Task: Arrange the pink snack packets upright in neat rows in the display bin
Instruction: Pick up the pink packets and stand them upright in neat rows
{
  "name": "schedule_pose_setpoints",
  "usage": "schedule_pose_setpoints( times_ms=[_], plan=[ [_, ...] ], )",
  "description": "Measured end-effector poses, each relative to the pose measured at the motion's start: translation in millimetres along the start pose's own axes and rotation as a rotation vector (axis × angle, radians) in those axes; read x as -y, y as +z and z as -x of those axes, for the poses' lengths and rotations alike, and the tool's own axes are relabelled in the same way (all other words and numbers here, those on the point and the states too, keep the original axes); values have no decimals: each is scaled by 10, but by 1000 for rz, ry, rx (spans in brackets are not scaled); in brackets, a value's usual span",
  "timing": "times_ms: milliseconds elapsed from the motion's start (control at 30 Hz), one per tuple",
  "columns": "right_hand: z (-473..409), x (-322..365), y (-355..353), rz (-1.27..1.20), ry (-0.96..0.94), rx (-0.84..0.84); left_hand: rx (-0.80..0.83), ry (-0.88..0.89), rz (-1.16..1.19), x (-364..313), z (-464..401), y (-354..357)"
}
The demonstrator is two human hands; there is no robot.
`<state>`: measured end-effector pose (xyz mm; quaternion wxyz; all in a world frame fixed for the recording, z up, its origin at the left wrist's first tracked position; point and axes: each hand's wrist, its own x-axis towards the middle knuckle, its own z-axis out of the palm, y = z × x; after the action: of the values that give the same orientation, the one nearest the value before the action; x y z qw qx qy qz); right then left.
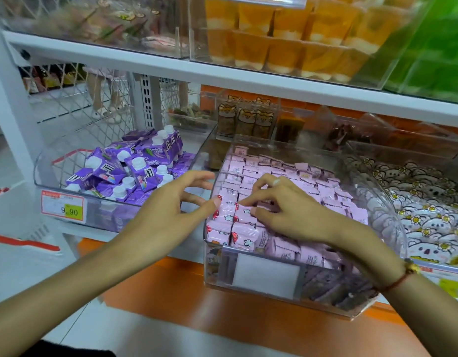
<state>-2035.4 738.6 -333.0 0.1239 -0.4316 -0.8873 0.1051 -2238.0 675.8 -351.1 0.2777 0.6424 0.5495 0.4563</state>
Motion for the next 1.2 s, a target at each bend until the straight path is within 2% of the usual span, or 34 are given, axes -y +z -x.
schedule_pose_setpoints(
  times_ms=[133,200,267,433,567,633,767,867,933,1100,1200],
  plan=[
    [-89,-19,-120,-238,21,68,-4,34,-76,6,2,64],
    [-208,-6,-162,-304,78,-33,-17,38,-80,11,-17,79],
    [-344,12,-142,-270,99,-116,-19,31,-55,27,-41,75],
    [-588,53,-35,-96,103,50,27,30,70,65,-84,20],
    [-670,44,-85,-155,50,161,24,46,86,109,-121,18],
    [-678,32,-74,-225,42,165,16,54,87,117,-139,17],
    [-636,-2,-12,-349,128,-9,-26,65,11,131,-199,46],
    [-557,69,37,-197,42,-218,-115,58,-70,135,-282,62],
    [-504,128,26,-210,-13,-370,-160,65,-81,102,-360,48],
    [-337,217,-142,-531,-4,-801,-184,161,19,-53,-478,27],
    [-257,200,-214,-900,164,-908,-104,257,9,-92,-392,50]
  ],
)
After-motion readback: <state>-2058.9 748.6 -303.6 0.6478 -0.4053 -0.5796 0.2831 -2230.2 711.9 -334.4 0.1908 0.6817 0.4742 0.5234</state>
